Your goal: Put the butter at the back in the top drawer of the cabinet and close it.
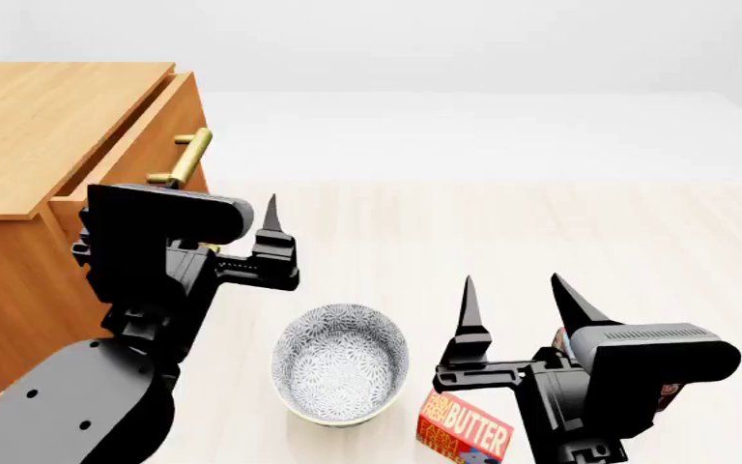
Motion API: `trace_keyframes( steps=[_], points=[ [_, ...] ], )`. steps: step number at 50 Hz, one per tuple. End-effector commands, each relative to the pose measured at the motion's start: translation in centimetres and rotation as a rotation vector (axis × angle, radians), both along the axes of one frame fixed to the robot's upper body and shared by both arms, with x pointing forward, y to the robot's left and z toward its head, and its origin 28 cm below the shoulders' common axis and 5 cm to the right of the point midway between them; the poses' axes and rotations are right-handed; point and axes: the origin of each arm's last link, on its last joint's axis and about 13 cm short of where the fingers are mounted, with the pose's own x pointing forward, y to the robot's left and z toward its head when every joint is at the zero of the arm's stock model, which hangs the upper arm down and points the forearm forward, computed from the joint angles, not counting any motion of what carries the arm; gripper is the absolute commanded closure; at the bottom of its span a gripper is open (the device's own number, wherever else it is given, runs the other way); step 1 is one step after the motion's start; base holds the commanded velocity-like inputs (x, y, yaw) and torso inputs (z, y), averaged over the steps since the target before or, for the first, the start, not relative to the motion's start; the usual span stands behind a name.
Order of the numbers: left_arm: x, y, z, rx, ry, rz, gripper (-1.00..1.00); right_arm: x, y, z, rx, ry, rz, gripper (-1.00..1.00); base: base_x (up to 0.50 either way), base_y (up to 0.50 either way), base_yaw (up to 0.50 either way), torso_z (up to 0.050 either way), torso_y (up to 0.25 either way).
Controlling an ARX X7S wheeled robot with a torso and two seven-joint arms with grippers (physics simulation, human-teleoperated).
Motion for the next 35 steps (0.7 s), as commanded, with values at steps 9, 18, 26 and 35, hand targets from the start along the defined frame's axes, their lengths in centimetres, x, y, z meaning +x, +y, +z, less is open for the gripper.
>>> trace_keyframes(
  steps=[9,18,26,35],
  points=[
    [4.7,-0.1,12.5,0.061,-0.068,-0.019,-1.00,-0.8,-0.1,0.1,0.008,-0.001,0.023,-1.00,0.00,0.00,0.00,0.000,0.000],
    [8.6,0.3,17.8,0.042,-0.122,0.056,-1.00,-1.1,0.0,-0.4,0.009,0.002,0.034,-1.00,0.00,0.00,0.00,0.000,0.000],
    [13.1,0.9,20.8,0.048,-0.101,0.131,-1.00,-1.3,0.0,-0.5,0.009,0.004,0.030,-1.00,0.00,0.00,0.00,0.000,0.000],
    [17.8,1.2,20.5,0.104,-0.067,0.191,-1.00,-1.1,-0.2,-0.5,0.005,0.007,0.018,-1.00,0.00,0.00,0.00,0.000,0.000]
  ],
)
